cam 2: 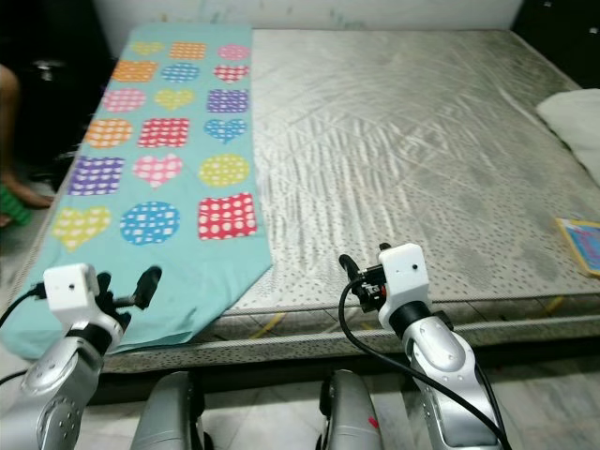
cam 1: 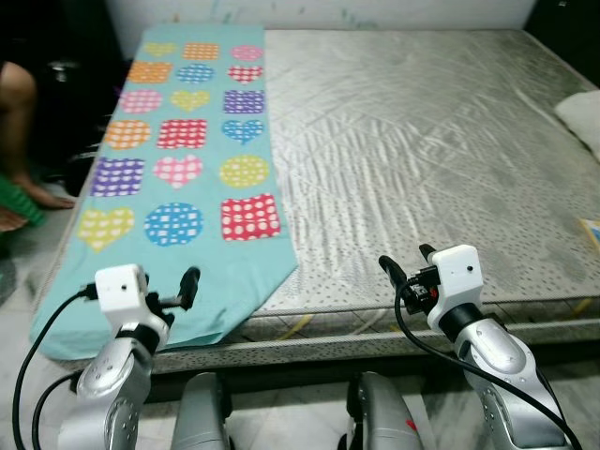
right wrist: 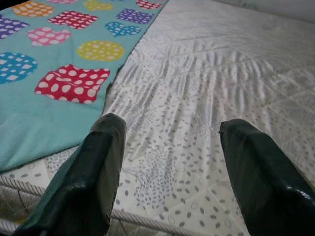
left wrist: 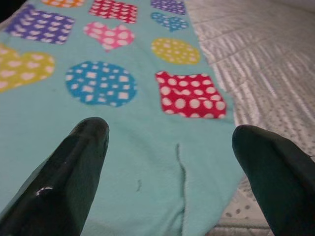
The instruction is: Clean up the room
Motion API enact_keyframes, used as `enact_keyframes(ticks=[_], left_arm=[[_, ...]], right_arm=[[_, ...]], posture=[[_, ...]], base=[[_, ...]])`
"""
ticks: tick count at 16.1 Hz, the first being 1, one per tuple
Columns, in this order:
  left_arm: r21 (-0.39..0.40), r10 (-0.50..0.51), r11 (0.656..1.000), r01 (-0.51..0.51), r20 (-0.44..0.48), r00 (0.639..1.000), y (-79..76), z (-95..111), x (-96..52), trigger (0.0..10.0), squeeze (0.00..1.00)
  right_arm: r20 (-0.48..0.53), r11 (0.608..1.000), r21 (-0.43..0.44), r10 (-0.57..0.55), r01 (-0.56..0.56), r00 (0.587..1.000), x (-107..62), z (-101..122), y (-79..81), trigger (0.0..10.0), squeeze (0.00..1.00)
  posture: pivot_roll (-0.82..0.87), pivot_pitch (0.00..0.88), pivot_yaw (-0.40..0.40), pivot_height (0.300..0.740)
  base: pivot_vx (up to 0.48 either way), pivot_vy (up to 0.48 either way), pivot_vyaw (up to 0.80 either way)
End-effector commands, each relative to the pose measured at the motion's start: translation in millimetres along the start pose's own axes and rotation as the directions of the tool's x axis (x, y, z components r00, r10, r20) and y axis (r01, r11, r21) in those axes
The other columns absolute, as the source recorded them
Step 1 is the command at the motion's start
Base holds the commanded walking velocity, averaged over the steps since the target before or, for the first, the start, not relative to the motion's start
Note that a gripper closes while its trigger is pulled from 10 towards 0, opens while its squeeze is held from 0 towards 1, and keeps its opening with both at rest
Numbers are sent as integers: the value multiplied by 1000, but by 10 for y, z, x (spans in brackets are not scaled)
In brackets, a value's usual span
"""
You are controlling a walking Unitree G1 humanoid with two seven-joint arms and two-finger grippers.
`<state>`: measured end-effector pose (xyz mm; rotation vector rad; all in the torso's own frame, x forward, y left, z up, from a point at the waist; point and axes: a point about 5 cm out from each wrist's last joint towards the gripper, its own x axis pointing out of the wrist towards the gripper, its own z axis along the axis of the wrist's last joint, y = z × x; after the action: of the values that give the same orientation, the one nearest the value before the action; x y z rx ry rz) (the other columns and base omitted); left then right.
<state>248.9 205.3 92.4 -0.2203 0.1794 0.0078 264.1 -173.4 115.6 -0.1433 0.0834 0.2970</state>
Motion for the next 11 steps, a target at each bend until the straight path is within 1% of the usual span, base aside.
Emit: enact_keyframes(ticks=[1, 4, 6, 7, 9, 11], left_arm=[[2, 2, 1000, -2, -26, 1000, 17, -40, 2, 10000, 0], [2, -5, 1000, 5, -32, 999, -3, -49, 6, 10000, 0], [-4, 1, 1000, -1, -28, 1000, -4, -44, 1, 10000, 0], [-4, 20, 1000, -20, -20, 1000, 8, -38, 0, 10000, 0], [-26, 52, 998, -52, -6, 999, 42, -23, 4, 10000, 0], [-35, 49, 998, -49, -6, 999, 41, -8, 33, 10000, 0]], right_arm=[[11, 1000, 8, -13, 13, 1000, -45, 38, -41, 10000, 0], [5, 1000, 12, -9, 9, 1000, -67, 38, -42, 10000, 0], [2, 1000, 9, -9, 9, 1000, -67, 38, -49, 10000, 0], [-7, 1000, 3, -11, 11, 1000, -67, 33, -58, 10000, 0], [-9, 1000, 4, -12, 12, 1000, -66, 30, -69, 10000, 0], [-12, 1000, 1, -17, 17, 1000, -70, 27, -84, 10000, 0]], posture=[[-191, 148, -42, 595], [-195, 155, -42, 560], [-194, 161, -43, 536], [-193, 164, -47, 527], [-193, 167, -48, 527], [-194, 171, -50, 527]], base=[[0, 0, 0], [0, 0, 0], [0, 0, 0], [0, 0, 0], [0, 0, 0], [0, 0, 0]])
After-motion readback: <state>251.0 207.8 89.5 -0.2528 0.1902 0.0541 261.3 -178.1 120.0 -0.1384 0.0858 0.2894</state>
